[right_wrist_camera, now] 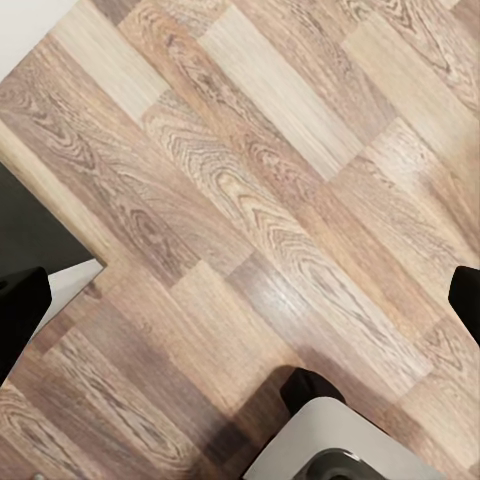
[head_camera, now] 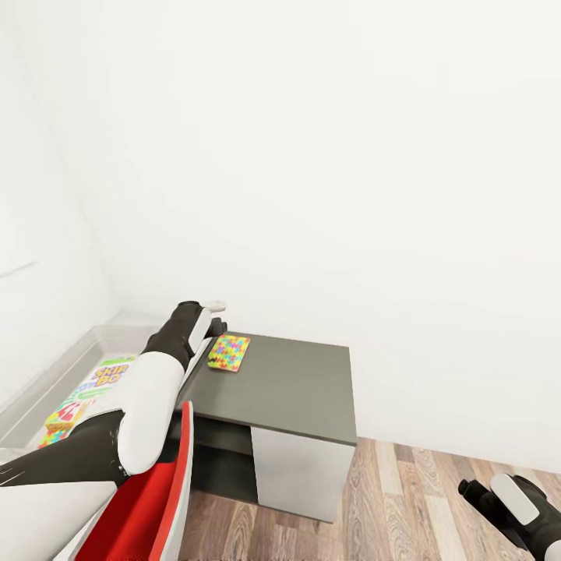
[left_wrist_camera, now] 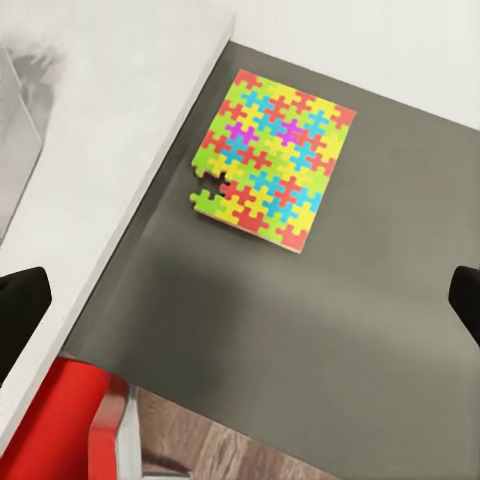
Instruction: Put all the toys in the child's room - the three board games (two on the bed and one on the table), the two jigsaw puzzles on the table, and the tennis ball on the table - inside the toy box on the table in the child's room.
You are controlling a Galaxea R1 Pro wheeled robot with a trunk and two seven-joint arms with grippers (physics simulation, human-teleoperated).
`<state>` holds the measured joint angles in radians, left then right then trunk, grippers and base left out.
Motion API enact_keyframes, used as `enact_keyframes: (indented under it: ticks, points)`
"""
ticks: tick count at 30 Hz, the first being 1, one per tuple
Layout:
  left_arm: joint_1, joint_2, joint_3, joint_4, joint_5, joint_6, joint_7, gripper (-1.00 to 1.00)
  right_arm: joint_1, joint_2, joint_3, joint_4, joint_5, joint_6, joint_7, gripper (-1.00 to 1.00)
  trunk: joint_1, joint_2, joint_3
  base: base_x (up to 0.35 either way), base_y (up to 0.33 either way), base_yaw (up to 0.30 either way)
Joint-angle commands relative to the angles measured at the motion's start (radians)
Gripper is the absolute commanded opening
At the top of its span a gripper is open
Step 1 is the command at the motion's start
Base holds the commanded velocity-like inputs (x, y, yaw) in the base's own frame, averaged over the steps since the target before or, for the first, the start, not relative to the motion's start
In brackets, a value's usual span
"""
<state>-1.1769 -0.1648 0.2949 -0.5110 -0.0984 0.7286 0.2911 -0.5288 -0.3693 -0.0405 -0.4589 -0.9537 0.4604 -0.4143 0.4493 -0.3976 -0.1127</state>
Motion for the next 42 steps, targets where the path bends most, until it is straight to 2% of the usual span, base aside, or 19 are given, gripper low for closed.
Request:
enact_keyframes:
  ticks: [1,19,26,42]
  points:
    - [-0.001,-0.001,0.007,-0.001,-0.01,0.004,-0.003,1.0,0.0,0.0,-0.002,-0.003,-0.008,0.003,-0.008,1.0,0.001,-0.002,-0.003,0.0,0.0,0.0]
    - [-0.001,-0.001,0.006,-0.001,-0.007,-0.004,-0.006,1.0,0.0,0.0,0.0,-0.004,-0.008,0.006,-0.008,1.0,0.001,-0.002,-0.004,0.005,0.0,0.0]
    - [-0.001,-0.002,0.006,-0.001,-0.007,-0.005,-0.006,1.0,0.0,0.001,0.0,-0.004,-0.008,0.005,-0.008,1.0,0.001,-0.002,-0.004,0.221,-0.017,0.0]
    - [-0.001,-0.002,0.006,-0.001,-0.007,-0.005,-0.006,1.0,0.0,0.001,0.001,-0.001,-0.008,0.003,-0.008,1.0,0.001,-0.002,-0.004,0.158,-0.224,0.0]
